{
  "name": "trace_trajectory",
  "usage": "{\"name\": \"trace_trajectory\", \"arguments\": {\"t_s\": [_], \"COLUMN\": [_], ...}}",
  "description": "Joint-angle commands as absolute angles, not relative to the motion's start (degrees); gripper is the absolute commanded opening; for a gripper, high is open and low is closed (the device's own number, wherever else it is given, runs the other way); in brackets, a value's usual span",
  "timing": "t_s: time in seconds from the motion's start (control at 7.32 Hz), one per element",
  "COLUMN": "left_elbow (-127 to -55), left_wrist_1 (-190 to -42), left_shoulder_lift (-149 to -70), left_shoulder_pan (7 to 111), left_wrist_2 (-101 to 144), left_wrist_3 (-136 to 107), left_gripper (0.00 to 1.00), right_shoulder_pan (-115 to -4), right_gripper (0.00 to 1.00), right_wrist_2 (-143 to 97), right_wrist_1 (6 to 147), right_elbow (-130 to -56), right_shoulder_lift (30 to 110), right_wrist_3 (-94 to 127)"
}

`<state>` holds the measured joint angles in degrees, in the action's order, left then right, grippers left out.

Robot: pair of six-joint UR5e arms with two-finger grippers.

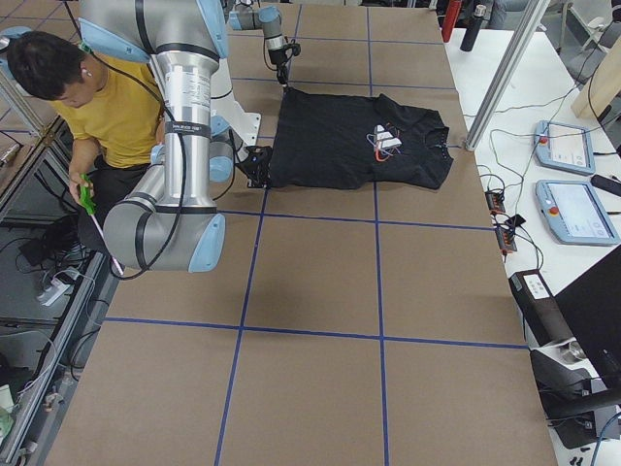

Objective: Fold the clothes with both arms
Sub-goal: 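Grasp the hem corners with both grippers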

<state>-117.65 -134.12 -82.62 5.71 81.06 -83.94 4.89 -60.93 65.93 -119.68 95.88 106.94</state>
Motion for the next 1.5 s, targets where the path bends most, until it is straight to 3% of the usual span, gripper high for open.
{"name": "trace_trajectory", "arguments": {"t_s": [0.0, 0.14, 0.27, 0.41, 0.96, 1.37], "left_elbow": [-118.0, -118.0, -118.0, -118.4, -121.7, -136.9], "left_wrist_1": [-134.0, -134.0, -134.0, -134.0, -133.8, -120.8], "left_shoulder_lift": [-82.5, -82.6, -82.6, -82.5, -82.4, -81.8], "left_shoulder_pan": [5.8, 5.9, 5.9, 5.9, 6.0, 6.2], "left_wrist_2": [81.4, 81.5, 81.5, 81.6, 81.9, 93.0], "left_wrist_3": [-83.9, -83.8, -83.8, -83.8, -83.6, -83.3], "left_gripper": [0.00, 0.00, 0.00, 0.00, 0.00, 0.00], "right_shoulder_pan": [4.8, 4.7, 4.7, 4.4, 1.1, 0.4], "right_gripper": [0.28, 0.28, 0.19, 0.00, 0.00, 0.00], "right_wrist_2": [-60.9, -60.9, -60.9, -60.9, -64.1, -72.7], "right_wrist_1": [66.0, 66.1, 66.0, 66.0, 69.0, 78.1], "right_elbow": [-118.0, -117.8, -117.9, -118.4, -125.3, -141.2], "right_shoulder_lift": [94.2, 94.1, 94.1, 94.0, 95.0, 98.9], "right_wrist_3": [106.8, 106.8, 106.8, 106.8, 106.3, 105.2]}}
